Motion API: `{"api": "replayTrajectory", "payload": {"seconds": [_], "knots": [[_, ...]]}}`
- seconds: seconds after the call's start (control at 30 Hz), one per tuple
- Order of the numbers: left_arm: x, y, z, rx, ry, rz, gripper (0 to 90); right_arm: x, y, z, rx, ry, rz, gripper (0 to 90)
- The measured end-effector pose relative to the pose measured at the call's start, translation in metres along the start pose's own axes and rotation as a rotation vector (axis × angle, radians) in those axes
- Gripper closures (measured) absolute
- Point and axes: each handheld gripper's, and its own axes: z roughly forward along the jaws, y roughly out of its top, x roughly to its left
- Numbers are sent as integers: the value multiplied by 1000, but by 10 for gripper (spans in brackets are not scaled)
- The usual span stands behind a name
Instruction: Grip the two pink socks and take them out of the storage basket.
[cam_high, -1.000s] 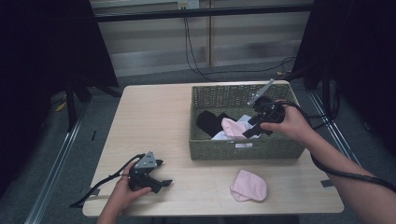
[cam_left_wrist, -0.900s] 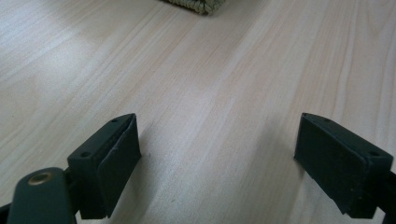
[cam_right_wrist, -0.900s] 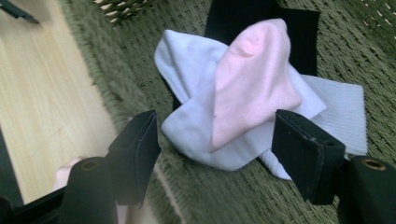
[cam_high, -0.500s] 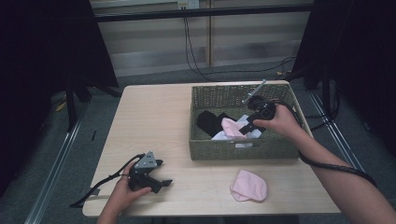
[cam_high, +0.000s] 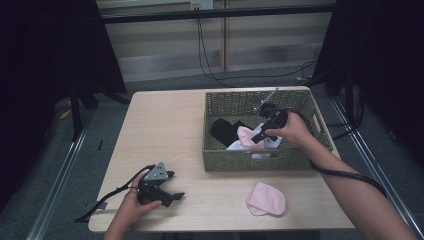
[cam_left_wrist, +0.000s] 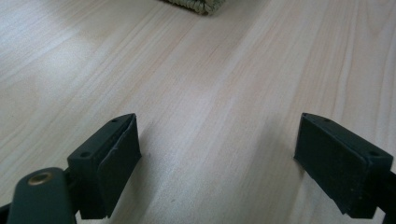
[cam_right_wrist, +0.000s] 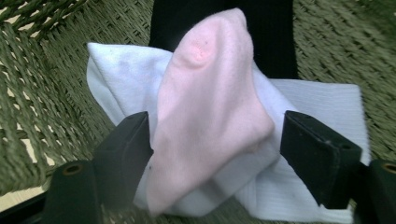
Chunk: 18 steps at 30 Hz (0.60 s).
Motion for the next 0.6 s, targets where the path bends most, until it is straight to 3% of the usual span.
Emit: {"api": "replayTrajectory", "payload": {"seconds": [0.47,0.53,0.6], "knots": [[0,0,0,0,1,-2,134,-5,3,20,28,33,20,373],[0,0,0,2,4,0,134,-6,4,23,41,27,14,469],[0,0,0,0,2,0,134,-5,4,24,45,36,21,501]]}}
